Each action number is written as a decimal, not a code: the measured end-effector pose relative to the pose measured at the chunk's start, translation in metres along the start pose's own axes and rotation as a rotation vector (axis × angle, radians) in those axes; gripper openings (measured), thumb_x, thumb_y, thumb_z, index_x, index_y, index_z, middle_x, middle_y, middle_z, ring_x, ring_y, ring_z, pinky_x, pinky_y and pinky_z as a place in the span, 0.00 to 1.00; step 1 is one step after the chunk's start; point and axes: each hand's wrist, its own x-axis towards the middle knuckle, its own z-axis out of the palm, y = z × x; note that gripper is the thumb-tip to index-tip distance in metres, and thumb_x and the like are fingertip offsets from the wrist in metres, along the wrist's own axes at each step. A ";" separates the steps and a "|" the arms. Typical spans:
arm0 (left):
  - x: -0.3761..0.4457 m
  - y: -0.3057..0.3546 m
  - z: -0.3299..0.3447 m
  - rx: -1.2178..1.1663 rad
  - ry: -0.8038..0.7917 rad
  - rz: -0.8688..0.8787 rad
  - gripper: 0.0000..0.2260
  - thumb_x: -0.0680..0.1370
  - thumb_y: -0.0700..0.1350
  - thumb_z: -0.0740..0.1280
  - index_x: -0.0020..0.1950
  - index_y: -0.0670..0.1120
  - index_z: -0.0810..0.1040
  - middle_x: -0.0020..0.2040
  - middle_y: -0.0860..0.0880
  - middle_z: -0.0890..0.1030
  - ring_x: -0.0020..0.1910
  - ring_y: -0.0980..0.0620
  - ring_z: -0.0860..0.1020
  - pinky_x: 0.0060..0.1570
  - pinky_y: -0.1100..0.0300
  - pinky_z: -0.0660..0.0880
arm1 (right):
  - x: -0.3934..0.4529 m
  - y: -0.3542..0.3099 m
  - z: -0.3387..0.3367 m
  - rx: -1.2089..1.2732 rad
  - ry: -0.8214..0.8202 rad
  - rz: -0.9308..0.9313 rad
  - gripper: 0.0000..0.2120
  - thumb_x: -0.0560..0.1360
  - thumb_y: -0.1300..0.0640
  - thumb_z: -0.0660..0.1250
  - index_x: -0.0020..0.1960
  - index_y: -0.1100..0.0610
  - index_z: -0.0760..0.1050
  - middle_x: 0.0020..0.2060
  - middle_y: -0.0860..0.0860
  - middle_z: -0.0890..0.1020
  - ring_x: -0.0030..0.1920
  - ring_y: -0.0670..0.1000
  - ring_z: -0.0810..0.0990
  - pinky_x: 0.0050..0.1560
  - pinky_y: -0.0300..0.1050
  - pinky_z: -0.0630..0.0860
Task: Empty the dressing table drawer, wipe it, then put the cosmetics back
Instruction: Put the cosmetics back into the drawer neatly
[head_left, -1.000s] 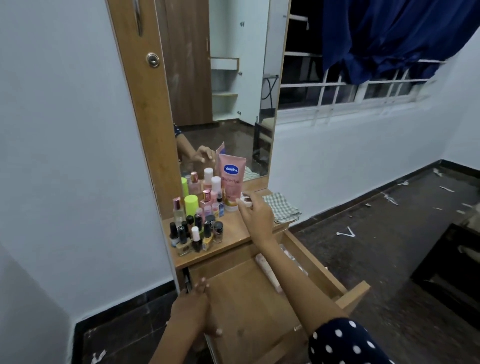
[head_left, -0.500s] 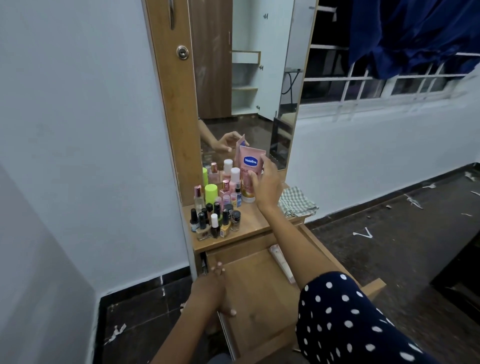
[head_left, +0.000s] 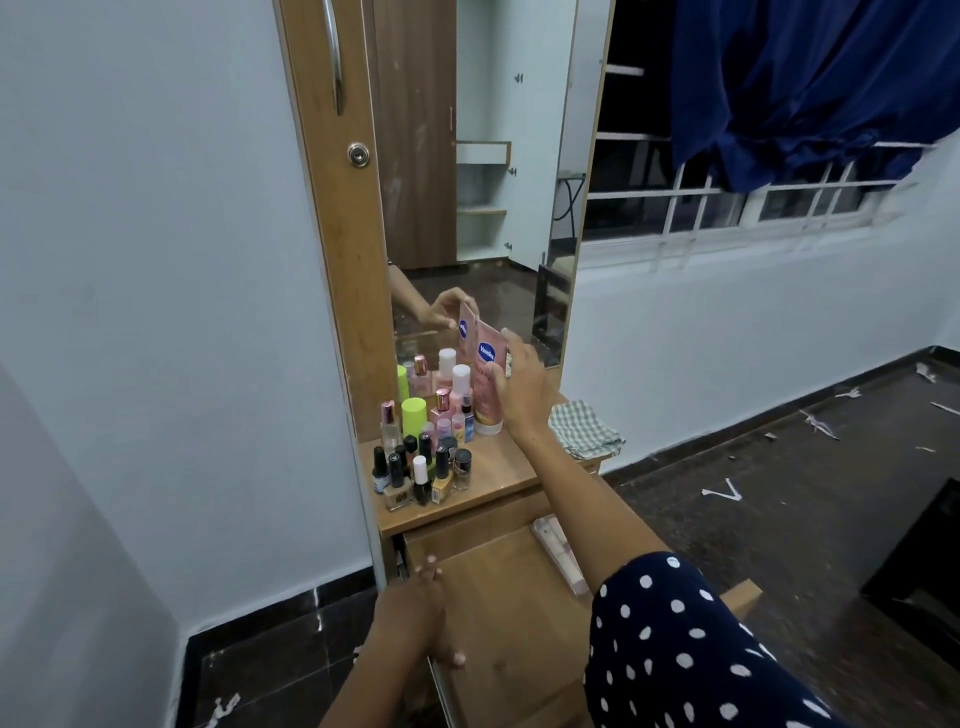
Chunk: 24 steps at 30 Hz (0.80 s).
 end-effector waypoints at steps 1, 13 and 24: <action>0.002 -0.001 0.001 -0.010 -0.003 0.000 0.49 0.73 0.57 0.70 0.77 0.40 0.40 0.78 0.46 0.44 0.76 0.43 0.54 0.74 0.50 0.55 | 0.001 0.000 0.000 -0.008 0.012 -0.005 0.19 0.77 0.53 0.65 0.66 0.54 0.69 0.54 0.52 0.79 0.51 0.51 0.79 0.46 0.47 0.79; 0.000 0.020 -0.003 -0.160 0.374 0.154 0.36 0.78 0.60 0.60 0.78 0.48 0.47 0.77 0.48 0.58 0.72 0.49 0.64 0.68 0.54 0.64 | -0.045 0.006 -0.090 0.138 0.087 0.165 0.09 0.75 0.53 0.67 0.53 0.56 0.73 0.47 0.47 0.81 0.42 0.43 0.77 0.33 0.30 0.68; 0.016 0.066 0.020 -0.336 0.703 0.192 0.46 0.70 0.64 0.67 0.78 0.47 0.47 0.73 0.50 0.67 0.70 0.54 0.67 0.71 0.52 0.60 | -0.130 0.047 -0.145 0.310 -0.295 0.684 0.04 0.69 0.64 0.68 0.43 0.59 0.76 0.38 0.55 0.83 0.36 0.53 0.84 0.39 0.51 0.81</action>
